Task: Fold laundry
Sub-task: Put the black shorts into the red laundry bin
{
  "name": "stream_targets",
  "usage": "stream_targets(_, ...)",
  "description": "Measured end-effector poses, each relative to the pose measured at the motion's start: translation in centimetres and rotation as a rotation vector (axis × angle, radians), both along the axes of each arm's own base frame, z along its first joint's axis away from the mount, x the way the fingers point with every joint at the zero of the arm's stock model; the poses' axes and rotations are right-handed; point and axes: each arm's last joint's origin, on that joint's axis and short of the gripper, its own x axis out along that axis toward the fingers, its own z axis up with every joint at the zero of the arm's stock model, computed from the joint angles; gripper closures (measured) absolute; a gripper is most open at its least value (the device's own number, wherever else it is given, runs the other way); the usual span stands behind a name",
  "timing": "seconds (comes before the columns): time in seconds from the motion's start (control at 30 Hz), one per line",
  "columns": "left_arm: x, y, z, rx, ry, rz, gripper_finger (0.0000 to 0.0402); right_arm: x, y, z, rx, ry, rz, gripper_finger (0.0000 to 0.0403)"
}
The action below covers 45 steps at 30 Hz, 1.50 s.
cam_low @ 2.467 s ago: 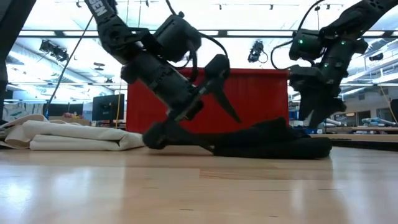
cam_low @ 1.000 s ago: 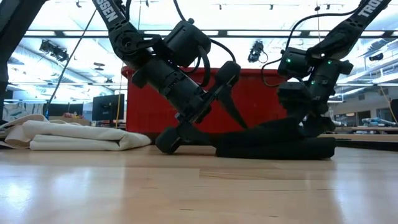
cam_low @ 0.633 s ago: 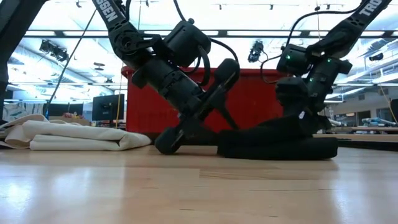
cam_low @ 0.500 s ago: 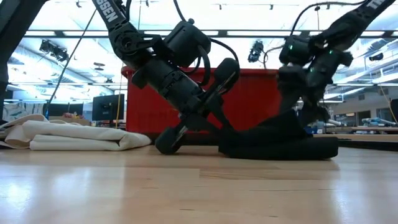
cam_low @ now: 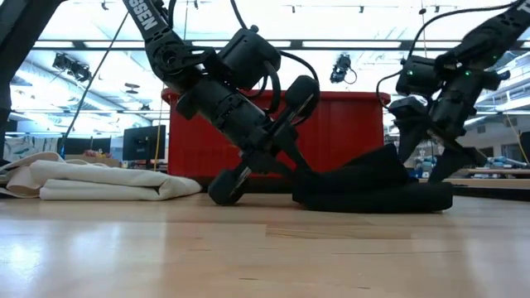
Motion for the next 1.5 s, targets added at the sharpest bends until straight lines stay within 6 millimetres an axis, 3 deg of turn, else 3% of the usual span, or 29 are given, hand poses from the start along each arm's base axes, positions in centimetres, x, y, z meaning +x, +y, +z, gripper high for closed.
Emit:
stream_targets(0.27, 0.2, 0.0, 0.1, 0.004, -0.03, -0.002, 0.0382, 0.3, 0.4, -0.9, 0.053, -0.045, -0.184, 0.0006)
stream_targets(0.47, 0.4, 0.1, 0.4, 0.01, -0.073, -0.006, 0.038, 0.3, 1.4, -2.2, 0.057, -0.007, -0.221, 0.0014)
stream_targets(0.73, 0.4, 0.1, 0.4, 0.003, -0.073, -0.02, 0.0379, 0.9, 1.5, -3.1, 0.013, -0.089, -0.287, 0.0013)
stream_targets(1.0, 0.3, 0.0, 0.4, 0.006, -0.075, -0.062, 0.0379, 2.0, 1.3, -2.9, -0.015, -0.187, -0.313, 0.0014)
stream_targets(1.2, 0.3, -0.1, 0.5, 0.014, -0.082, -0.091, 0.0379, 3.0, 2.3, -2.4, 0.033, -0.267, -0.272, 0.0014)
stream_targets(1.5, 0.3, -0.2, 0.5, 0.013, -0.082, -0.091, 0.0379, 3.1, 2.4, -3.1, -0.024, -0.215, -0.261, 0.0014)
